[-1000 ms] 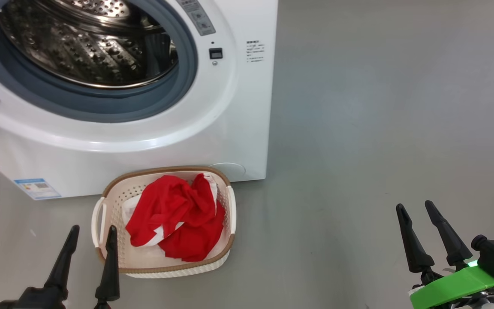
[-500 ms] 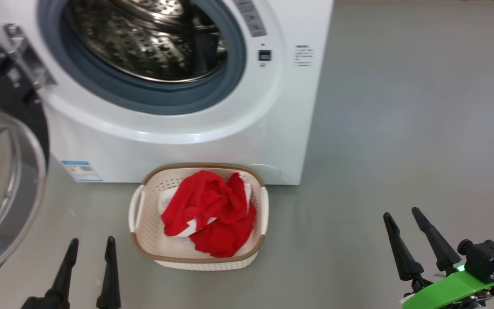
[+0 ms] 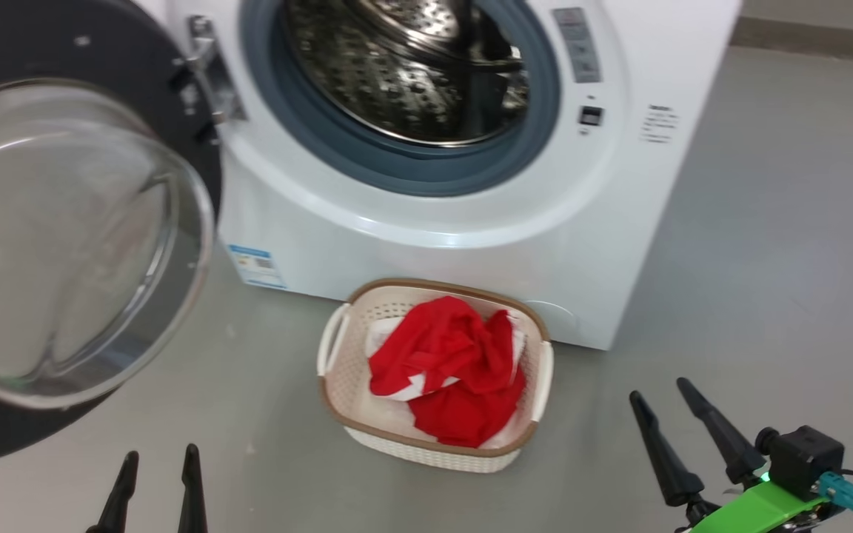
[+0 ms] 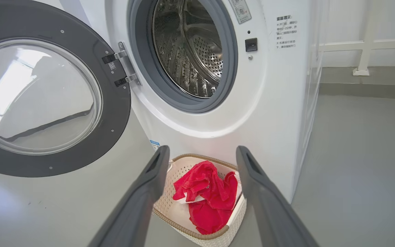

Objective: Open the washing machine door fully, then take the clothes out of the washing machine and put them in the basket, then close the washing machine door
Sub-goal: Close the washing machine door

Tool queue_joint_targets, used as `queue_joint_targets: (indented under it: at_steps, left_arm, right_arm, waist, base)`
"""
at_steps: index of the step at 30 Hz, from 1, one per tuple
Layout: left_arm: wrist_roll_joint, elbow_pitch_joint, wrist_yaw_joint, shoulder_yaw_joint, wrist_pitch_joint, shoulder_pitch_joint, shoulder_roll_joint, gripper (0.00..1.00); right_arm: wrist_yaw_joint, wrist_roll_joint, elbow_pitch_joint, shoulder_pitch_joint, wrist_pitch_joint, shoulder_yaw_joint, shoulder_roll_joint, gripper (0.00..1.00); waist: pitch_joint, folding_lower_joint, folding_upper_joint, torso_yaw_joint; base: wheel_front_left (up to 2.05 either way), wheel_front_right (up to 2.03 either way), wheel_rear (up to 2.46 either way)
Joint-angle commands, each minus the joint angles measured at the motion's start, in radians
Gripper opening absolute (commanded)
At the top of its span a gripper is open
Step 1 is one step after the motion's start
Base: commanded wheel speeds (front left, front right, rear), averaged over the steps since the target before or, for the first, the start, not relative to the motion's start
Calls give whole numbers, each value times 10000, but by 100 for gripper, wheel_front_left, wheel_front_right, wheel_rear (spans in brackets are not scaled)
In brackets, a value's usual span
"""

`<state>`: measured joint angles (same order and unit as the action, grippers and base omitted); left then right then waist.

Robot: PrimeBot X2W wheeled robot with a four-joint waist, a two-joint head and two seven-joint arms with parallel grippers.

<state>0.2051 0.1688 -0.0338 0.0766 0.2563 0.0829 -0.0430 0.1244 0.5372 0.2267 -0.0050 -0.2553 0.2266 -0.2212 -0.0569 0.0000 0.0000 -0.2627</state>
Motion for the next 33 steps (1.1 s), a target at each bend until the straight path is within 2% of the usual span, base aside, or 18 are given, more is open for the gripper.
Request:
queue_joint_targets:
  at_steps: [1,9,17,27,33]
  left_arm:
    - [72,-186,103,343,55,-80,-72,100]
    - [174,-48,202,367,55,112,-72,100]
    - [306,-87,282,330,55,259,-72,100]
    - [591,-431,550,483,55,470,-72,100]
    - [784,-598,536,503,55,438,-72,100]
  right_arm:
    - [63,63,-183,-247,-65,280,-186,100]
    - [63,117,-100,-334,-65,829,-188,100]
    - [63,161,0,-525,-65,1237,-136,100]
    - [63,233,119,-860,-65,1649,-117,100]
    - [63,296,141,-892,-65,1717,-148,100]
  waist:
    - [261,0,0,-761]
    - [422,0,0,-1682]
    - [541,0,0,-2329]
    - [449,0,0,-2423]
    - [435,0,0,-2408]
  base:
    - [0,0,0]
    - [0,0,0]
    - [0,0,0]
    - [0,0,0]
    - [0,0,0]
